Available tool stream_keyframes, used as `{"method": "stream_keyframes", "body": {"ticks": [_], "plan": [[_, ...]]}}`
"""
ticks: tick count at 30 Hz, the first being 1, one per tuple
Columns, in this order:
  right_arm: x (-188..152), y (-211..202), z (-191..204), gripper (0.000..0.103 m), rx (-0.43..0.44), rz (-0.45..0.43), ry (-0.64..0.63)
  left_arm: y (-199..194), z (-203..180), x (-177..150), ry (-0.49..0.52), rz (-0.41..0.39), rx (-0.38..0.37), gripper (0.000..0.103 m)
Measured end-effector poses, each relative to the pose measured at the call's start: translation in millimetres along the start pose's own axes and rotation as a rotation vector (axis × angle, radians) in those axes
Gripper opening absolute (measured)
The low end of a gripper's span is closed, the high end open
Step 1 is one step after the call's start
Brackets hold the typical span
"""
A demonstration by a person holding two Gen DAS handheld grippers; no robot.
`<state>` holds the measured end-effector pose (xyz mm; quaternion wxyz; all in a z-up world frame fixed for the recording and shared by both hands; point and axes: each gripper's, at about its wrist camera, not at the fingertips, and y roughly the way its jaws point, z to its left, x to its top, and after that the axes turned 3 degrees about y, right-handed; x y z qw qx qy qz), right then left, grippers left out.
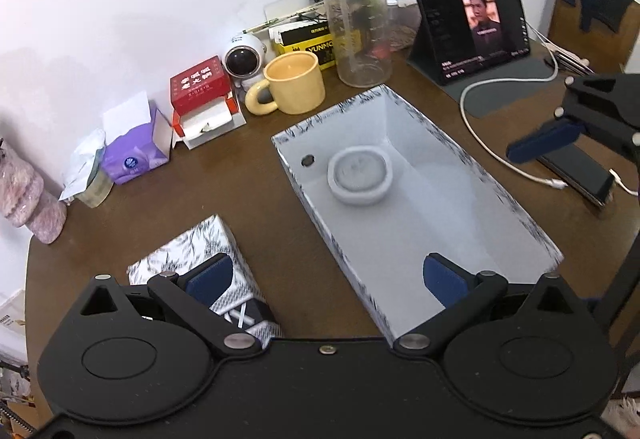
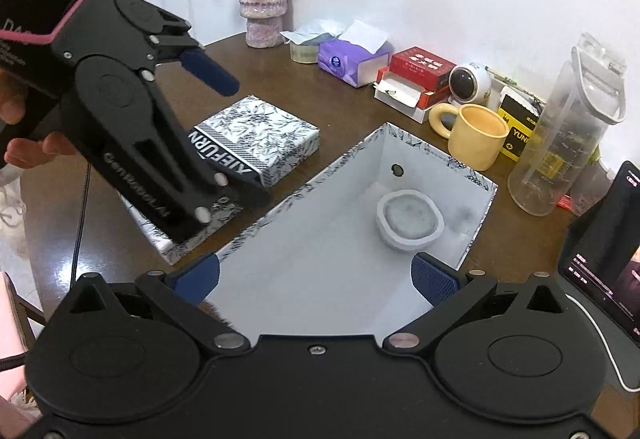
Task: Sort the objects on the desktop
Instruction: 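Withdraw the left tool from the box while moving the right tool toward the pink palette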
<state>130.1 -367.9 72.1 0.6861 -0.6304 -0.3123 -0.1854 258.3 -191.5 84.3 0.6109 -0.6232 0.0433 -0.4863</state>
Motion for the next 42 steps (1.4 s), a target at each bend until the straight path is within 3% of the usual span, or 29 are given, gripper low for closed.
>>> {"method": "stream_keyframes", "body": {"ticks": [15,30,42], "plan": [[-29.7,-58.1,76.3,0.103,-0.009,-0.018,-0.021,-77.8,-15.1,-66.1,0.005,-0.026,-0.023,0.103],[-63.5,-72.1,151.7,0.103,0.013,0.024,-0.043,-124.4,-24.6,-142.1,-0.019,-0.002,-0.044,0.103],[-79.4,-60.4,180.2,0.103,0.032,0.026,-0.095,-132.8,-25.7,-191.9,-0.038,0.004,-0.069,0.103]]}}
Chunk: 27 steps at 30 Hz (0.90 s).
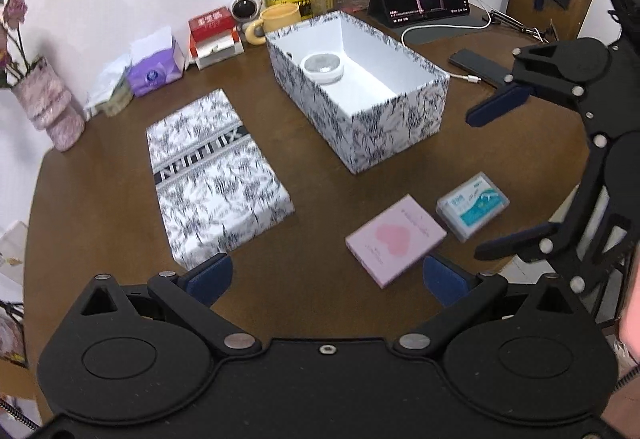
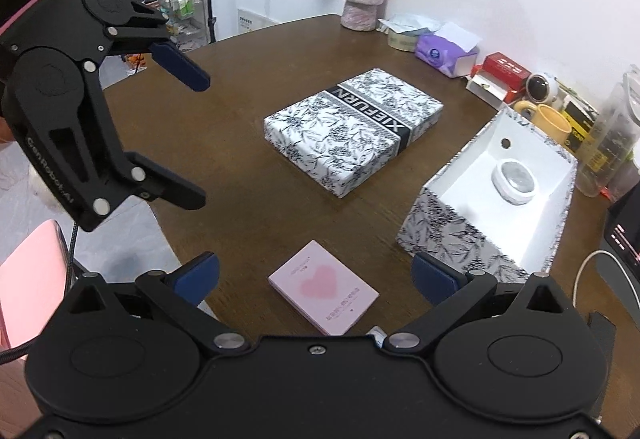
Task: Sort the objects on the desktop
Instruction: 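Withdraw the left tool from the box while moving the right tool toward the pink palette, then lower the right gripper over the pink eyeshadow palette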
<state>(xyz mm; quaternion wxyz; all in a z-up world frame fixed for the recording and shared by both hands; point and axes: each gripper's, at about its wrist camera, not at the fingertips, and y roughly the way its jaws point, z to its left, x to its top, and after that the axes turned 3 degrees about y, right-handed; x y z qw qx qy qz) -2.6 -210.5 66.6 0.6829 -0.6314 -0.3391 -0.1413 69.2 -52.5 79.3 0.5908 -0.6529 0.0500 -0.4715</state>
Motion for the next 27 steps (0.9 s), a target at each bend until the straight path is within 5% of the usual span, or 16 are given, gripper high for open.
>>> {"method": "stream_keyframes", "body": {"ticks": [11,27], "plan": [[-10.7,55.7,6.6,0.103,0.072,0.021,-0.057,13.8,6.0,-43.9,-0.025,0.049,-0.024,0.103],[-19.9,134.8,-8.1,0.103,0.169,0.145,-0.150,32.4,4.5,-51.0,-0.005,0.040,-0.026,0.103]]}}
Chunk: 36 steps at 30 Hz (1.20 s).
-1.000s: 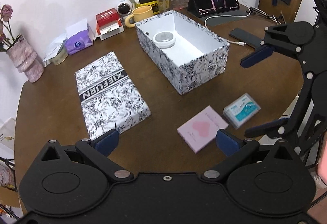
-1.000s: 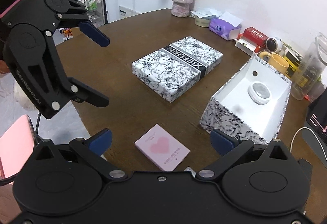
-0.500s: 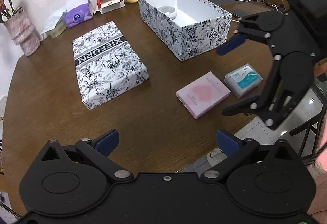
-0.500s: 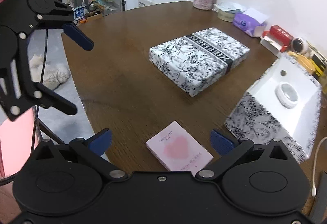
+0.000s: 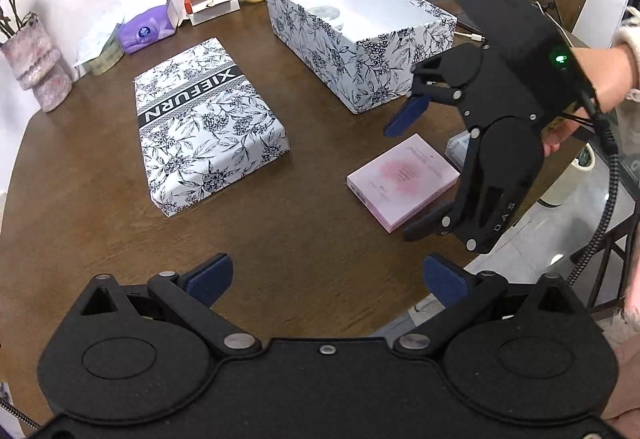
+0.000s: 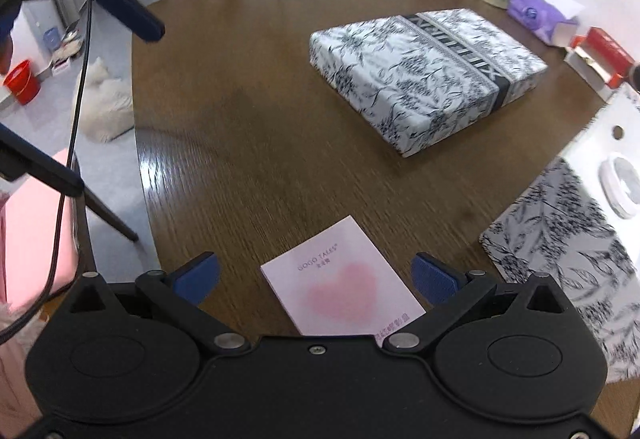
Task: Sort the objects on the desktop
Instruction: 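Lower the right gripper over the pink eyeshadow palette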
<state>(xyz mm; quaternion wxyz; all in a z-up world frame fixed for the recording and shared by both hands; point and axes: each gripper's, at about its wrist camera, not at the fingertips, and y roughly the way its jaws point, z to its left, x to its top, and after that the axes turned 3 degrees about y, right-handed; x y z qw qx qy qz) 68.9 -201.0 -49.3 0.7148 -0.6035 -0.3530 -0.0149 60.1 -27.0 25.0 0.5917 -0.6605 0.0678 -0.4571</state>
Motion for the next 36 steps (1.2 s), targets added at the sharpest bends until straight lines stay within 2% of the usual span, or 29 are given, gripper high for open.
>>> {"method": "stream_keyframes", "body": {"ticks": [19,36], "plan": [[1.7,23.1,-8.1,0.103,0.060,0.060,-0.135,11.3,-8.9,3.6,0.004,-0.003,0.007,0.103],[4.9,36.7,-12.9,0.100,0.112,0.160,-0.222,21.0,-8.8,7.1,0.001,0.009,0.012,0.103]]}}
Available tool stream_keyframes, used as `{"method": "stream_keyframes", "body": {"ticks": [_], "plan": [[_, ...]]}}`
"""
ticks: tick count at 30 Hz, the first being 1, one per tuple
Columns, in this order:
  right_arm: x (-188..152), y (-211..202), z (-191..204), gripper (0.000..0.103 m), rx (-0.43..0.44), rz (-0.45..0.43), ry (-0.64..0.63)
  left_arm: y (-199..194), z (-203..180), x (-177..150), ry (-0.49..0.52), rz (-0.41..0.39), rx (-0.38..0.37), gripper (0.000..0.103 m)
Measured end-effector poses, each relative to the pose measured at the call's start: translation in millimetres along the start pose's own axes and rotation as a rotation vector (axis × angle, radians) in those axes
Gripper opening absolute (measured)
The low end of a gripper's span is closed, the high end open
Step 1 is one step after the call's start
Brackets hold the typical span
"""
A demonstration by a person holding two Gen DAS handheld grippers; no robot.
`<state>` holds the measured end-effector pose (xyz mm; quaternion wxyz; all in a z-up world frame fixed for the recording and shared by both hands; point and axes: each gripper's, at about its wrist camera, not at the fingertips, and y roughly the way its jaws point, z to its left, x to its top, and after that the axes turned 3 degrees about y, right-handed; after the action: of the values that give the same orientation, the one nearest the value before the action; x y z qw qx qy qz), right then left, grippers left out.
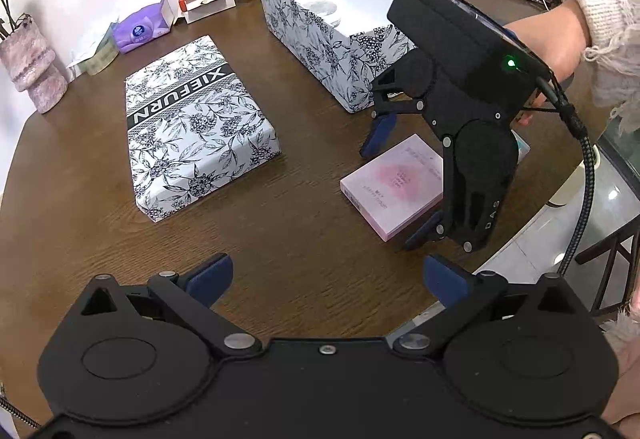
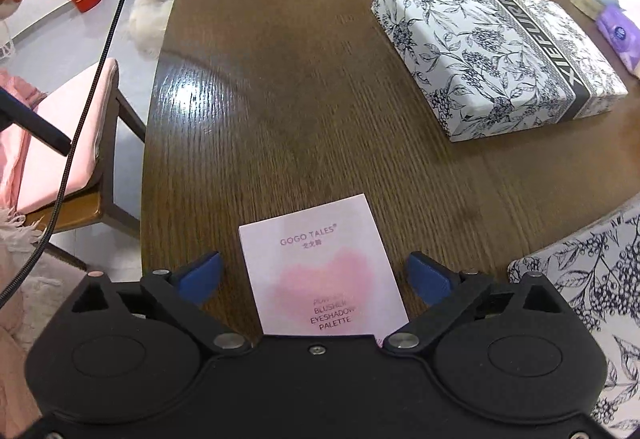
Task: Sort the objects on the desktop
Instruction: 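Lower the right gripper over the pink eyeshadow palette, then close the right gripper on the pink palette and lift it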
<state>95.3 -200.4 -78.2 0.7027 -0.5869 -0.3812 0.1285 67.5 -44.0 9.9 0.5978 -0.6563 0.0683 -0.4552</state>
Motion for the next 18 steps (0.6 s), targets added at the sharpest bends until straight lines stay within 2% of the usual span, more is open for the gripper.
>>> {"method": "stream_keyframes", "body": {"ticks": [3,5,7,9,18], "plan": [[1.7,0.7,-1.5,0.098,0.005,0.010,-0.007,1.8,0.2,1.2,0.004,0.001,0.010,0.103],[3.2,-0.3,-2.3,0.092,0.009,0.013,-0.017,2.7,0.5,2.4,0.004,0.001,0.009,0.103],[5.5,-2.3,-3.6,0.080,0.013,0.018,-0.028,3.4,0.0,3.5,0.006,0.001,0.006,0.103],[7.5,-3.6,-4.4,0.073,0.016,0.023,-0.038,4.6,-1.1,4.6,0.012,0.002,0.004,0.103],[12.1,-3.4,-2.9,0.071,0.016,0.064,-0.074,5.8,-1.3,9.8,0.014,-0.002,0.005,0.103]]}}
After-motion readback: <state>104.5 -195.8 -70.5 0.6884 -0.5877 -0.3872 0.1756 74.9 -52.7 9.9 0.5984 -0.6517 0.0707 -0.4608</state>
